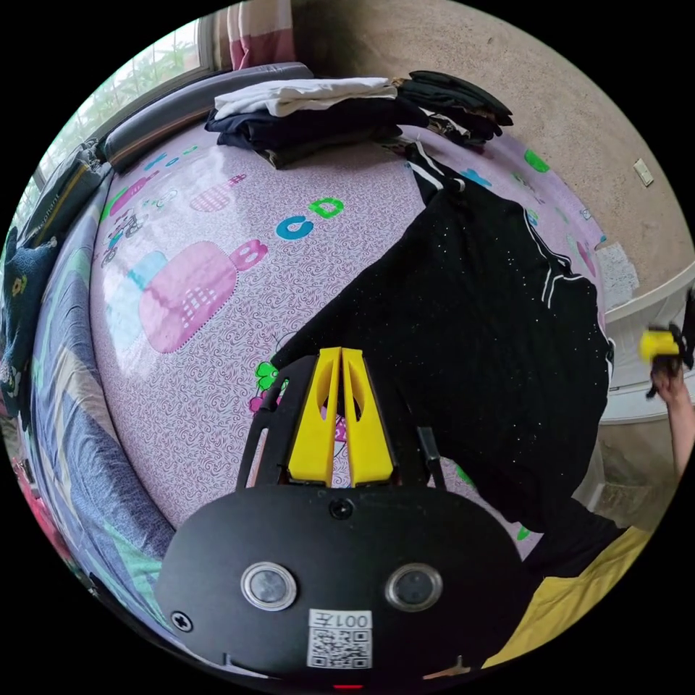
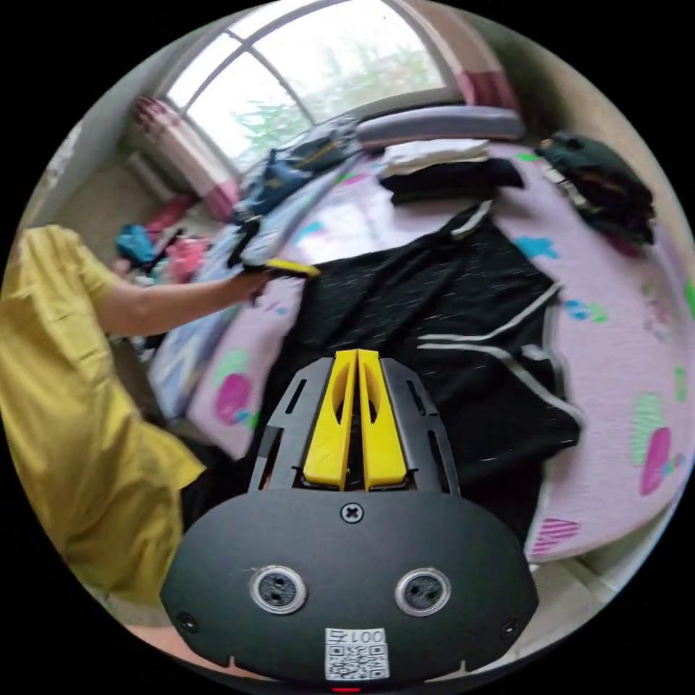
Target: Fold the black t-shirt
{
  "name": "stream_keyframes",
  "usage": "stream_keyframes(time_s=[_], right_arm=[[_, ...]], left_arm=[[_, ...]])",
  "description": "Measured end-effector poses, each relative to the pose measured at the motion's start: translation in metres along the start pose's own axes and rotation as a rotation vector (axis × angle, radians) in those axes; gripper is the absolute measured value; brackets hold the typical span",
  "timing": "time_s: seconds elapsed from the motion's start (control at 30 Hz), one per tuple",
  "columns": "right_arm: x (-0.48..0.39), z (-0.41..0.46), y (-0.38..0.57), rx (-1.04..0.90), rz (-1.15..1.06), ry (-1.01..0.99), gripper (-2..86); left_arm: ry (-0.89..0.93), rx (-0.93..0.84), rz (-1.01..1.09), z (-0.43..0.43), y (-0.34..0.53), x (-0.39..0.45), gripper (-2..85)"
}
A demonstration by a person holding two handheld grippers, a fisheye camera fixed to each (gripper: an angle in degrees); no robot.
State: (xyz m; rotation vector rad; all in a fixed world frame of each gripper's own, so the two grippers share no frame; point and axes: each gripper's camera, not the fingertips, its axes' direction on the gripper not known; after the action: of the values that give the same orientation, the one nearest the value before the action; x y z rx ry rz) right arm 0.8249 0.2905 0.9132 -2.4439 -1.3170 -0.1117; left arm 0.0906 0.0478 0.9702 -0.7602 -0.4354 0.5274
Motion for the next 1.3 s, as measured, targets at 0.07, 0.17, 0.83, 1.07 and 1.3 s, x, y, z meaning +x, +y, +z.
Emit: stream_keyframes(time_s=[0.07,0.17,0.83,1.07,1.3], right_arm=[[0.023,-0.003,-0.040,0.019,0.035,0.303,0.6],[0.057,0.006,-0.090,0.007,0.031,0.411,0.4],[0.126,0.077,-0.246,-0.316,-0.129,0.468,0.3],[0.133,0.062,-0.279,-0.251,-0.040,0.534,0.3],[0.051,-0.005,-0.233,0.081,-0.131,0.202,0.3]], left_arm=[[-0.017,-0.008,0.003,0.005,0.002,0.007,-1.2],[-0.033,0.020,0.005,0.008,0.005,0.018,-1.2],[-0.315,-0.059,-0.079,0.042,-0.007,0.067,-1.2],[-0.358,-0.052,-0.062,0.062,-0.031,0.047,-1.2],[-0.112,0.170,-0.381,0.029,0.029,0.020,-1.2]])
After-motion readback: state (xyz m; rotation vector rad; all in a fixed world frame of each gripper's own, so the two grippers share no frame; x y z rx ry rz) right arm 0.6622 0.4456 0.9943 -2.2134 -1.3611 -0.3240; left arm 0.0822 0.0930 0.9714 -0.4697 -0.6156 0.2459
